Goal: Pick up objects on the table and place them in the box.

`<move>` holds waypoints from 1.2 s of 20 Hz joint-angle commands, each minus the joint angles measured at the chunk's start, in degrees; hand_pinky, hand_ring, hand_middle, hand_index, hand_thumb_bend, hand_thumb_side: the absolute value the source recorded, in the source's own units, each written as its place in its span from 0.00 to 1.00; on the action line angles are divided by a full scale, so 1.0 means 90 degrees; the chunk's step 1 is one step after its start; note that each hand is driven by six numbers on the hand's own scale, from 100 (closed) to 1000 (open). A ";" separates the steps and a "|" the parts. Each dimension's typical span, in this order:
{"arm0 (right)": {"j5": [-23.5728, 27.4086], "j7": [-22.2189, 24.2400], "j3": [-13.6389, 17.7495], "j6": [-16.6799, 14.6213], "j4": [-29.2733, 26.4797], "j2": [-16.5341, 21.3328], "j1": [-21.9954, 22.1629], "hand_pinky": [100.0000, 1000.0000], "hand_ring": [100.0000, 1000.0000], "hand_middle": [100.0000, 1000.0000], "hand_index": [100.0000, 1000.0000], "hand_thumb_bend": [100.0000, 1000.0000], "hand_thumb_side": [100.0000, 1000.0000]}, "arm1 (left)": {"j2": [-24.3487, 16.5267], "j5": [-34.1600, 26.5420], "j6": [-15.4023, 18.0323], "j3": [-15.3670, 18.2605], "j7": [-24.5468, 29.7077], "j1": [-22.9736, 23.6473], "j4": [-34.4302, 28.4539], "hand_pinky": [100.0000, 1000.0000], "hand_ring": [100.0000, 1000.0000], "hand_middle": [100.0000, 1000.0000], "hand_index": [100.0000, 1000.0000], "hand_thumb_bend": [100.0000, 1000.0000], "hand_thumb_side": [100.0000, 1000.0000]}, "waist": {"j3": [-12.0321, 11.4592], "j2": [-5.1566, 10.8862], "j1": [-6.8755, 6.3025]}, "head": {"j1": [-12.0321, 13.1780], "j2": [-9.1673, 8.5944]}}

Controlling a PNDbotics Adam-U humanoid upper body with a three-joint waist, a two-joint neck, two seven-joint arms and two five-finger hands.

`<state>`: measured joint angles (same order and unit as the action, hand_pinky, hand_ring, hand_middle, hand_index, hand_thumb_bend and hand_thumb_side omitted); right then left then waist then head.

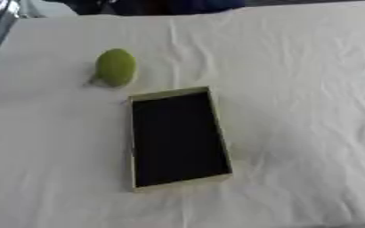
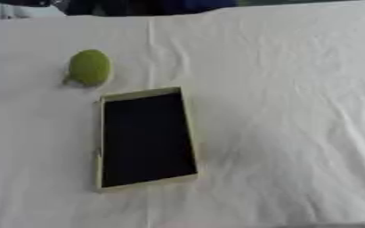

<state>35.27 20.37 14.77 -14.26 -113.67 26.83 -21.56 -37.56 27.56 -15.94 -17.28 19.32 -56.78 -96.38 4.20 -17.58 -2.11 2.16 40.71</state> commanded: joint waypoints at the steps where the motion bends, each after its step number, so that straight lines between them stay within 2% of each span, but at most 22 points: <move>1: 0.0030 -0.0001 0.0008 0.0031 -0.0102 0.0148 -0.0023 0.83 0.66 0.58 0.79 0.00 0.51 | 0.0174 0.0204 0.0033 -0.0039 0.0101 -0.0329 0.0504 0.71 0.73 0.71 0.88 0.21 0.42 | -0.0010 0.0166 0.0022 | 0.0019 0.0019; 7: 0.0042 0.0027 -0.0020 0.0057 -0.0102 0.0141 -0.0021 0.83 0.66 0.58 0.79 0.00 0.52 | 0.0642 0.0479 0.0375 -0.0269 0.0347 -0.0843 0.1441 0.73 0.75 0.73 0.88 0.29 0.40 | -0.0006 0.0189 0.0021 | 0.0047 0.0041; 15: 0.0046 0.0062 -0.0053 0.0096 -0.0102 0.0157 -0.0021 0.83 0.66 0.58 0.79 0.00 0.52 | 0.0949 0.0936 0.0960 -0.0546 0.1000 -0.1335 0.2700 0.79 0.79 0.78 0.91 0.42 0.37 | -0.0006 0.0216 -0.0021 | 0.0035 0.0084; 18: 0.0045 0.0066 -0.0058 0.0107 -0.0102 0.0163 -0.0020 0.84 0.66 0.58 0.79 0.00 0.52 | 0.0961 0.1115 0.1106 -0.0542 0.1411 -0.1386 0.2973 0.81 0.81 0.80 0.91 0.46 0.35 | -0.0008 0.0223 -0.0036 | 0.0024 0.0093; 22: 0.0040 0.0074 -0.0064 0.0121 -0.0102 0.0171 -0.0019 0.84 0.66 0.58 0.79 0.00 0.52 | 0.0921 0.1305 0.1181 -0.0448 0.1866 -0.1395 0.3169 0.86 0.85 0.83 0.92 0.51 0.27 | -0.0020 0.0231 -0.0053 | 0.0001 0.0095; 24: 0.0034 0.0080 -0.0065 0.0131 -0.0102 0.0170 -0.0020 0.84 0.66 0.58 0.79 0.00 0.52 | 0.0911 0.1333 0.1187 -0.0393 0.2019 -0.1393 0.3222 0.86 0.85 0.83 0.92 0.51 0.27 | -0.0024 0.0233 -0.0058 | -0.0006 0.0093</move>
<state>35.45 21.15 14.06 -13.27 -113.67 26.81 -21.20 -28.13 39.02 -5.39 -21.87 36.45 -67.72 -67.28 3.99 -16.92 -2.77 2.24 41.30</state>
